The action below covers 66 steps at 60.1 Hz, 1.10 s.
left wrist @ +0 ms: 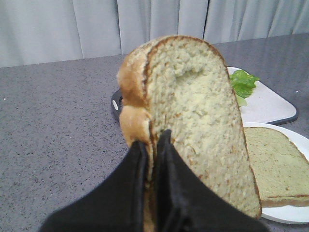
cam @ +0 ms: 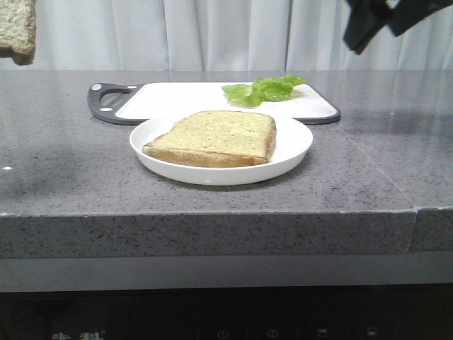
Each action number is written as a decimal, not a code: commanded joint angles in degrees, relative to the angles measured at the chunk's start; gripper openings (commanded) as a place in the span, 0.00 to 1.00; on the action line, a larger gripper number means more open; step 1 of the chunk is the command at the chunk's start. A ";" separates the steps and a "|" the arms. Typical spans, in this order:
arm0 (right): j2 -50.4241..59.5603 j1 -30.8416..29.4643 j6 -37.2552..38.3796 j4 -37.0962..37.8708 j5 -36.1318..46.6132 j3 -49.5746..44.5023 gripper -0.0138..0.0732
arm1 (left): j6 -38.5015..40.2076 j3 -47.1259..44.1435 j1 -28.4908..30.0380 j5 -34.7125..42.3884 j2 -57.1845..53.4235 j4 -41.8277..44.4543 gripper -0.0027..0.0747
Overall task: Left arm grabs bread, right arm adds lettuce
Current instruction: 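Lower the right gripper onto the lettuce leaf and grasp it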
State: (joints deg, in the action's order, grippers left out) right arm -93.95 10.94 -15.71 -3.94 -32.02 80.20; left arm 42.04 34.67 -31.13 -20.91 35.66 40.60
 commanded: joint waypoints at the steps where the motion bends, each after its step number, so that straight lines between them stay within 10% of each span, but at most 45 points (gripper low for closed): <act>1: -2.34 0.73 -4.16 -2.14 -0.81 7.68 0.76 | 0.67 1.63 0.21 4.10 -0.09 1.09 0.01; 29: -21.71 3.85 -11.66 -7.42 -7.55 32.08 0.76 | 0.67 1.63 0.21 4.10 -0.09 1.31 0.01; 66: -27.18 3.96 -11.66 -6.56 -8.39 35.93 0.68 | 0.67 1.63 0.21 4.10 -0.09 1.31 0.01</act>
State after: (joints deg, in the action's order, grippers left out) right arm -124.21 14.87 -26.91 -10.77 -42.66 113.93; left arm 42.04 34.67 -31.13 -20.80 35.66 40.82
